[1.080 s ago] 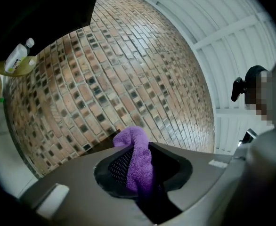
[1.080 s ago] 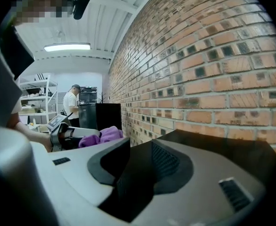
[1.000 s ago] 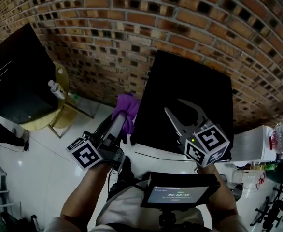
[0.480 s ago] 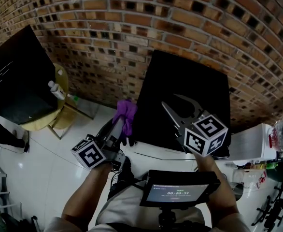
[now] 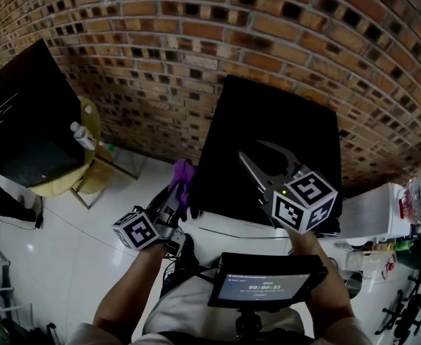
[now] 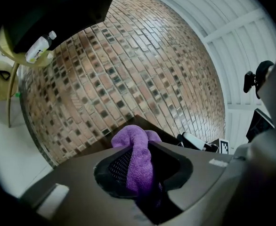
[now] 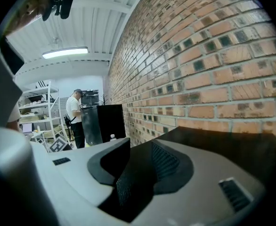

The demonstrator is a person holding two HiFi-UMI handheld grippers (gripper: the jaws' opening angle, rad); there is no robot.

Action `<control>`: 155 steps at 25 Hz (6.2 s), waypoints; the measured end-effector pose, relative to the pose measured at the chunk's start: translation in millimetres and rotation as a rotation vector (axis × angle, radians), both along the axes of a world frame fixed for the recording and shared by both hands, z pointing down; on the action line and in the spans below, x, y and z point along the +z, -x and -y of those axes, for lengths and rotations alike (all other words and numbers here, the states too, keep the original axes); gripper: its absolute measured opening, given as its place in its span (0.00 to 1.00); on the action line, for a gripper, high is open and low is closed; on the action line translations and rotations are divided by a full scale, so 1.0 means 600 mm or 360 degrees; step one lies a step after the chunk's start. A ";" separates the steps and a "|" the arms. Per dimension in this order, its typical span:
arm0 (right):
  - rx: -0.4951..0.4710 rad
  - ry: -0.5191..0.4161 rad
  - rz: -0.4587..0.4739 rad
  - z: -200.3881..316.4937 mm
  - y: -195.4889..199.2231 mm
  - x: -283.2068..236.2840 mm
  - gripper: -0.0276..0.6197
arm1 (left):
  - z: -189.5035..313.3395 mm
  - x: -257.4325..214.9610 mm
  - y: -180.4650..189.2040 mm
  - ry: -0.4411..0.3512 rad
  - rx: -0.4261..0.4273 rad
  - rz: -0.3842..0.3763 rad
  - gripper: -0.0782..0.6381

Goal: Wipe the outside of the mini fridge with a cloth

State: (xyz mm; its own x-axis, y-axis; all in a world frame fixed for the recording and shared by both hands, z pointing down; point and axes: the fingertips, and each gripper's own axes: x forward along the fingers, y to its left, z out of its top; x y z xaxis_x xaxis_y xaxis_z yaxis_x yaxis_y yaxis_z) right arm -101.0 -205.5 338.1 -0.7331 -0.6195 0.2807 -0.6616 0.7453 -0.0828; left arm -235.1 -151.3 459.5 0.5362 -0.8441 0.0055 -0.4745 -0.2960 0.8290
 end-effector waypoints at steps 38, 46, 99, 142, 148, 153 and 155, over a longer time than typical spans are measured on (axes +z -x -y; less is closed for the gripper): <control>0.0046 -0.0021 0.0011 0.004 0.001 -0.004 0.26 | -0.008 0.265 0.001 0.0379 0.0104 0.0185 0.22; 0.0058 -0.0023 0.0012 0.004 -0.007 -0.005 0.26 | -0.006 0.302 -0.007 0.0451 0.0127 0.0253 0.22; -0.0050 -0.0054 0.0068 -0.066 -0.046 -0.031 0.26 | -0.028 0.146 0.026 0.0282 -0.0131 0.0386 0.22; -0.0952 -0.0267 -0.0116 -0.091 -0.207 -0.058 0.26 | -0.197 -0.236 -0.195 -0.0282 -0.1184 0.0423 0.22; -0.1030 -0.0262 -0.0159 -0.088 -0.183 -0.040 0.26 | -0.215 -0.205 -0.188 -0.0226 -0.1301 0.0406 0.22; -0.1254 -0.0253 -0.0130 -0.087 -0.154 -0.039 0.26 | -0.234 -0.183 -0.185 -0.0143 -0.1555 0.0384 0.22; -0.1319 -0.0236 -0.0098 -0.088 -0.147 -0.037 0.26 | -0.235 -0.175 -0.188 -0.0127 -0.1650 0.0346 0.22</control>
State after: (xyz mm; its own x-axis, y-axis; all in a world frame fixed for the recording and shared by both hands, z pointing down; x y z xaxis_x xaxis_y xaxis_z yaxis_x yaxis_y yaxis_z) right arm -12.6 -152.6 315.8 -0.9528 0.0787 0.2933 0.1042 0.9919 0.0724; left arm -122.5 -10.2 354.5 -0.4517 -0.8901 -0.0607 -0.6617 0.2887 0.6919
